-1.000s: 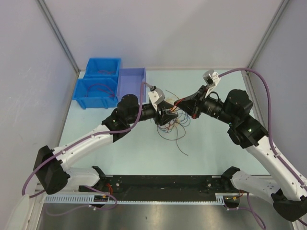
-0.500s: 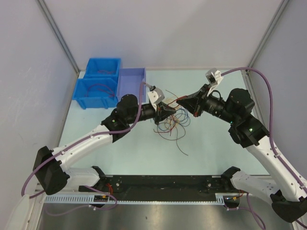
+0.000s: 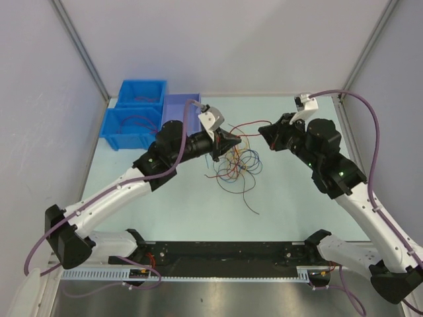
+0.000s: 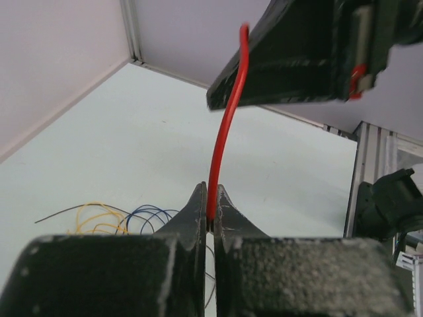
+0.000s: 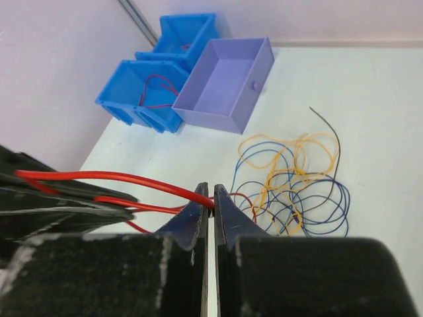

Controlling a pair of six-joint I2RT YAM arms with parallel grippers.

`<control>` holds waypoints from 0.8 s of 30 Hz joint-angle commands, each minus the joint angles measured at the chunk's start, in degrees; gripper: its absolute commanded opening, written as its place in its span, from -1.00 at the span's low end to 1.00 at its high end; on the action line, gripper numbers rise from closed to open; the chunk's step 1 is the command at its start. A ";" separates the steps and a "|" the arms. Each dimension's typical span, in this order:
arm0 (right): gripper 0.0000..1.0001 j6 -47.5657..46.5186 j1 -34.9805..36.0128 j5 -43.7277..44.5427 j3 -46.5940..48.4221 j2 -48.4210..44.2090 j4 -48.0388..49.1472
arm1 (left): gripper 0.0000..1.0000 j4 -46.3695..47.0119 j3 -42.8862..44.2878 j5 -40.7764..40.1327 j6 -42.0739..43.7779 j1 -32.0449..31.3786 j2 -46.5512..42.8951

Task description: Untangle the cables

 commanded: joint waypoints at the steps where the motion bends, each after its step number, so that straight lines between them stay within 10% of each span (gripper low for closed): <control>1: -1.00 3.97 -1.49 6.61 -2.58 2.76 -0.41 | -0.99 -3.44 7.75 -0.58 -4.73 1.96 -0.69; 16: -0.99 12.69 0.53 -7.73 -9.81 8.56 9.09 | -0.99 -7.06 17.79 8.74 -20.22 14.70 0.19; 24: 0.35 12.77 0.62 -3.78 -10.86 9.52 6.54 | -0.99 -9.25 13.32 -10.64 0.41 9.44 -3.07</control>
